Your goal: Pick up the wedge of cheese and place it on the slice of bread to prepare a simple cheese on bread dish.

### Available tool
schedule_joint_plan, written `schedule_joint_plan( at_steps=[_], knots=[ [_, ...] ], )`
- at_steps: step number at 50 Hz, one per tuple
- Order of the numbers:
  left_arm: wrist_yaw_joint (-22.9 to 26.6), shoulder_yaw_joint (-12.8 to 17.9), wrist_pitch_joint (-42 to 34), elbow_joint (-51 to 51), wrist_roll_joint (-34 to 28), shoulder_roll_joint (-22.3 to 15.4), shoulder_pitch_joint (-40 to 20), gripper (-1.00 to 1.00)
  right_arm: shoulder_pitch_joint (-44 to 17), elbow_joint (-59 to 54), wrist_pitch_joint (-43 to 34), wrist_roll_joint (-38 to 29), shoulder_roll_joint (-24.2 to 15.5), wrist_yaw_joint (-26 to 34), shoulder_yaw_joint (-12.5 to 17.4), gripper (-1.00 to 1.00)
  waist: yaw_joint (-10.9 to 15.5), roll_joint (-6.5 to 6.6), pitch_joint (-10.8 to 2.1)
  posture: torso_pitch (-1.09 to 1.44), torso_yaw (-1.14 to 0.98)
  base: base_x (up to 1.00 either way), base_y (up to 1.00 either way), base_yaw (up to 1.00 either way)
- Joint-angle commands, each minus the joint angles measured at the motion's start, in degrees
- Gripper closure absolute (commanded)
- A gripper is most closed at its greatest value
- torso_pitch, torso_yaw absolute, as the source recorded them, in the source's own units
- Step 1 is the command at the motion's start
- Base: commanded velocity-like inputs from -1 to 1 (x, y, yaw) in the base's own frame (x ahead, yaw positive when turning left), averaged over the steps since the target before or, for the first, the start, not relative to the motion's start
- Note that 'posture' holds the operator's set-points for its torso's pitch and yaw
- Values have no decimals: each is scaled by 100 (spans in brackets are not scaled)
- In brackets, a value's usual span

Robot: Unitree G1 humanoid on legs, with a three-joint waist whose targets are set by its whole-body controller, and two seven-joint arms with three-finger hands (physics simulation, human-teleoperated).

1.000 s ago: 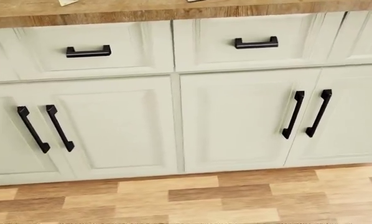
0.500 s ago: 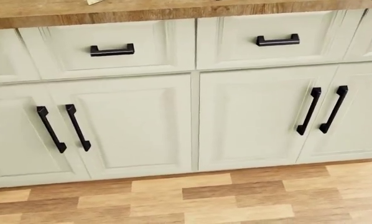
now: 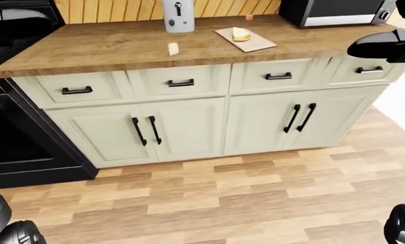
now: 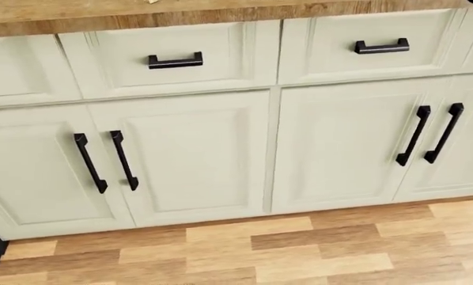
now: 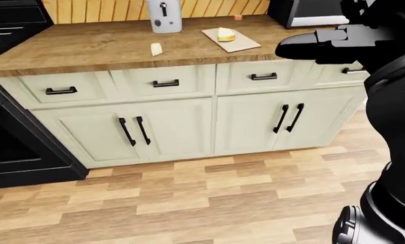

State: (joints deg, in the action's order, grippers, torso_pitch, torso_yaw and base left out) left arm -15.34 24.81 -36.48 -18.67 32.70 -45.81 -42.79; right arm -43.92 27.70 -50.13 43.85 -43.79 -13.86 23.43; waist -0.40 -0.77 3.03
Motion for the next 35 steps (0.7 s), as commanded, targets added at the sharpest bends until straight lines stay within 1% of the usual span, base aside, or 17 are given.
schedule_joint_plan(
  at_steps=[1, 3, 5, 6, 8, 15, 18, 20, 21, 24, 27, 29, 30, 31, 32, 33, 35],
  knots=[
    [-41, 184, 155, -84, -38, -126, -121, -100, -131, 91, 147, -44, -41, 38, 31, -100, 32, -1, -74, 0, 0, 0, 29, 0],
    [-25, 168, 192, -52, -55, -122, -105, -100, -166, 111, 117, -2, -13, 31, 74, -100, 0, 213, -64, 0, 0, 0, 29, 0],
    [-17, 166, 197, -58, -49, -122, -101, -100, -173, 107, 133, -5, -2, 11, 72, -100, -20, 673, -185, 0, 0, 0, 29, 0],
    [-13, 160, 206, -53, -55, -118, -97, -100, -173, 94, 151, -21, 8, 19, 42, -100, 9, 483, -147, 0, 0, 0, 29, 0],
    [0, 154, 222, -39, -69, -111, -90, -100, -175, 71, 177, -61, 21, 53, 10, -100, 26, 476, -105, 0, 0, 0, 29, 0],
    [5, 162, 232, -22, -79, -114, -102, -100, -188, 68, 154, -112, 31, 101, 26, -100, 5, 45, -56, 0, 0, 0, 29, 0],
    [-3, 141, 225, -37, -85, -105, -103, -100, -205, 58, 158, -131, 34, 120, 14, -100, 18, -262, -88, 0, 0, 0, 29, 0],
    [4, 137, 227, -35, -99, -101, -100, -100, -188, 54, 173, -147, 44, 132, 20, -100, -24, -164, -92, 0, 0, 0, 29, 0],
    [3, 128, 246, -10, -139, -94, -92, -100, -188, 64, 156, -138, 47, 123, 34, -100, 20, -229, -104, 0, 0, 0, 29, 0],
    [33, 139, 255, 5, -158, -82, -82, -100, -204, 84, 128, -130, 38, 108, 27, -100, 29, -161, -174, 0, 0, 0, 29, 0],
    [47, 136, 258, 6, -172, -83, -90, -100, -220, 91, 115, -131, 53, 102, 12, -100, 25, 26, -72, 0, 0, 0, 29, 0],
    [50, 148, 247, -5, -169, -81, -88, -100, -208, 98, 112, -123, 64, 101, 23, -100, -4, 230, -66, 0, 0, 0, 30, 0],
    [52, 152, 243, -12, -170, -85, -86, -100, -204, 98, 116, -131, 59, 108, 18, -100, -23, 411, -110, 0, 0, 0, 30, 0],
    [52, 156, 246, -9, -168, -81, -86, -100, -198, 96, 120, -135, 65, 109, 19, -100, -18, 698, -189, 0, 0, 0, 30, 0],
    [53, 141, 247, -14, -180, -81, -85, -100, -194, 89, 129, -150, 68, 116, 10, -100, 7, 484, -140, 0, 0, 0, 30, 0],
    [55, 114, 238, -41, -214, -90, -85, -100, -191, 74, 146, -167, 84, 125, -2, -100, 0, 518, -106, 0, 0, 0, 29, 0],
    [60, 112, 204, -72, -217, -82, -98, -100, -203, 68, 147, -188, 105, 133, -26, -100, 27, 398, -133, 0, 0, 0, 29, 0]
  ],
)
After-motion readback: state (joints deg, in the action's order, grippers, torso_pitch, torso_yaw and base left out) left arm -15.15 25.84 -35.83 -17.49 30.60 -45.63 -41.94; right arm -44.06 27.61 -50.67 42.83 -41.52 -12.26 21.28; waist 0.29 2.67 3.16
